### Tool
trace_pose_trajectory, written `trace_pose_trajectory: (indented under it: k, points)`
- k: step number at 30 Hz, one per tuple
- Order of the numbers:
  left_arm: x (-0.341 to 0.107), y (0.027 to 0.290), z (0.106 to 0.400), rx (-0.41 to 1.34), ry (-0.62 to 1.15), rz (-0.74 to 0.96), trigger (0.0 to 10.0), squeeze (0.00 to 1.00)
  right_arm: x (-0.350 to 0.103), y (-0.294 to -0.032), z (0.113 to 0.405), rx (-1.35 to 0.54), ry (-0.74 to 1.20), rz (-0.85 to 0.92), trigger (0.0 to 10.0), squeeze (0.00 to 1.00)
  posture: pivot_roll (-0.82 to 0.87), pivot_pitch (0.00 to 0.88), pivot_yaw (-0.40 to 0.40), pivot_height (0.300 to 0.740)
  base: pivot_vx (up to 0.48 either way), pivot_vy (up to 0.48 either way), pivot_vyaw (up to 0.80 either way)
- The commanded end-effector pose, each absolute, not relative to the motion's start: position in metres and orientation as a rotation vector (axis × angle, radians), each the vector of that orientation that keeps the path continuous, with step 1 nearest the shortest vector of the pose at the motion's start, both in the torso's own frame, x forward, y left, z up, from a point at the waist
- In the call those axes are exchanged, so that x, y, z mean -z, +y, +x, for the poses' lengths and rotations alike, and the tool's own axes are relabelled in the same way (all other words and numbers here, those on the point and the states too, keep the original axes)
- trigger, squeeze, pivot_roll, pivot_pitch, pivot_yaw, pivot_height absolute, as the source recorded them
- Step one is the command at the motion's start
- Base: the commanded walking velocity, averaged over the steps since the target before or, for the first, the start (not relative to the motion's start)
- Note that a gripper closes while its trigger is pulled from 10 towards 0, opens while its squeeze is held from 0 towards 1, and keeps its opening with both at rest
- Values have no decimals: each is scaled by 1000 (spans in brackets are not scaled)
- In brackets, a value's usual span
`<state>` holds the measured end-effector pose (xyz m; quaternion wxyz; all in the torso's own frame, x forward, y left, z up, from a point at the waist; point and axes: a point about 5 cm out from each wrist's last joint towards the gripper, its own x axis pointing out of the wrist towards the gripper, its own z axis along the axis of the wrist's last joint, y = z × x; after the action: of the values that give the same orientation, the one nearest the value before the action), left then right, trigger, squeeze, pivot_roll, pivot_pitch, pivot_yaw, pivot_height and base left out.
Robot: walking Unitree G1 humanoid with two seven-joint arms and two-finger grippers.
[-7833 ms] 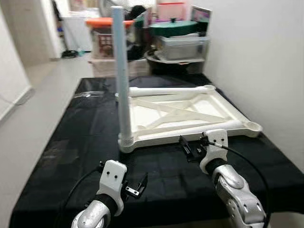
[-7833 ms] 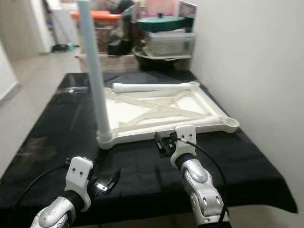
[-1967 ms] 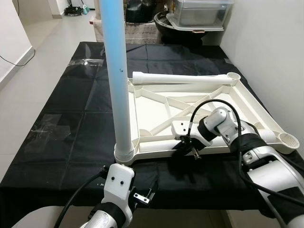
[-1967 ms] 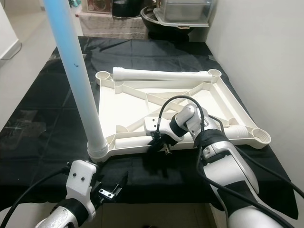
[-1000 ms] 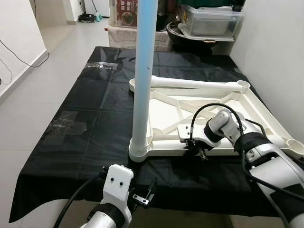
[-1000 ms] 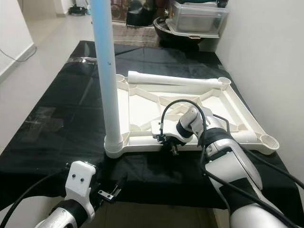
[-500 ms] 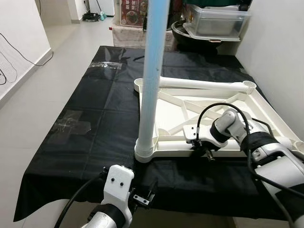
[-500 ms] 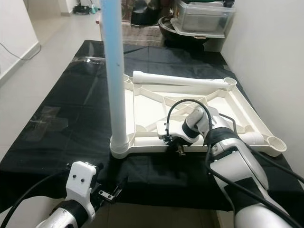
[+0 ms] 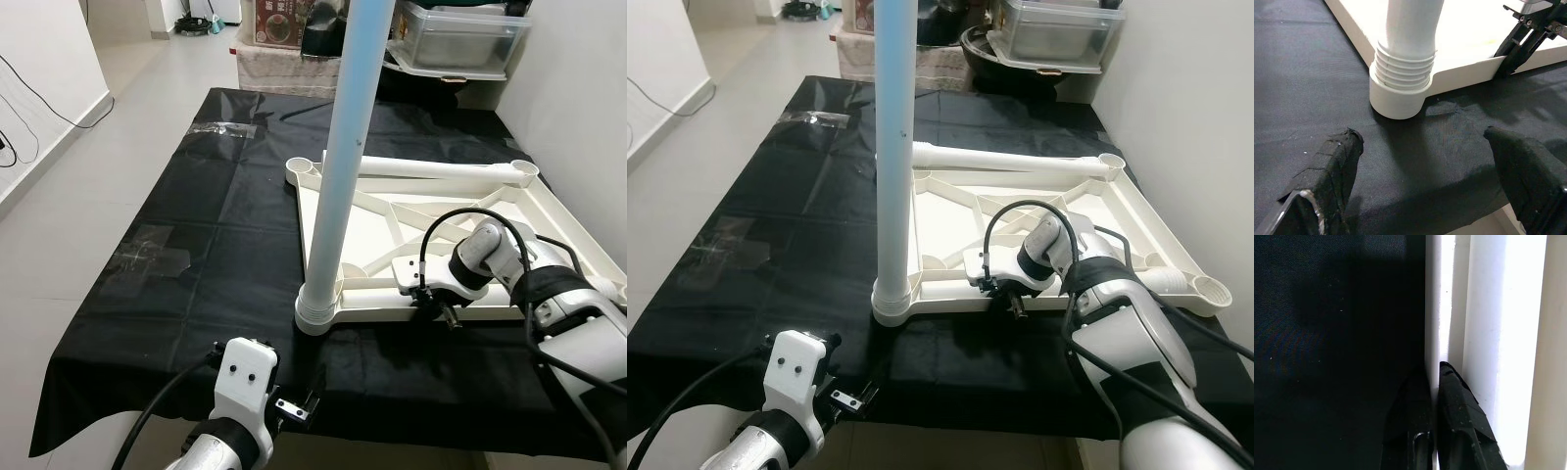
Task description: Building children table
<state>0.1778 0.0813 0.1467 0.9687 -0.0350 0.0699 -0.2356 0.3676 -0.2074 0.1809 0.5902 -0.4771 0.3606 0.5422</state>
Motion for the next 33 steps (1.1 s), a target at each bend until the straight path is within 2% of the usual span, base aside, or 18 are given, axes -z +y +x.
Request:
trace_pose_trajectory:
  k: [1, 2, 3, 7, 8, 10, 11, 16, 25, 33]
  points:
    - [-142, 81, 176, 480, 164, -78, 10000, 0, -158, -221, 357, -1267, 956, -1086, 10000, 0, 144, 162, -90, 740, 0, 0, 0]
    - [-142, 81, 176, 481, 164, -78, 10000, 0, -158, -219, 357, -1275, 942, -1076, 10000, 769, 143, 161, -90, 740, 0, 0, 0]
    - [-142, 81, 176, 481, 164, -78, 10000, 0, -158, -218, 357, -1280, 931, -1071, 10000, 1000, 143, 161, -90, 740, 0, 0, 0]
    - [-141, 81, 176, 480, 165, -77, 10000, 0, -160, -218, 358, -1288, 927, -1069, 10000, 1000, 143, 157, -88, 740, 0, 0, 0]
    - [-141, 81, 176, 480, 165, -77, 10000, 0, -160, -218, 358, -1277, 923, -1066, 10000, 894, 143, 157, -88, 740, 0, 0, 0]
    - [-141, 81, 176, 480, 165, -76, 10000, 0, -161, -217, 359, -1268, 918, -1063, 10000, 894, 143, 157, -88, 740, 0, 0, 0]
    - [-141, 81, 176, 481, 166, -76, 10000, 0, -162, -218, 359, -1272, 919, -1062, 10000, 0, 142, 153, -86, 740, 0, 0, 0]
    - [-140, 81, 177, 482, 167, -76, 10000, 0, -167, -219, 359, -1285, 915, -1057, 10000, 0, 142, 149, -88, 740, 0, 0, 0]
    - [-139, 81, 180, 482, 165, -75, 10000, 0, -218, -226, 368, -1259, 767, -1024, 10000, 0, 132, 142, -90, 740, 0, 0, 0]
    - [-138, 81, 181, 483, 164, -74, 10000, 0, -241, -226, 369, -1271, 686, -978, 10000, 0, 133, 141, -89, 740, 0, 0, 0]
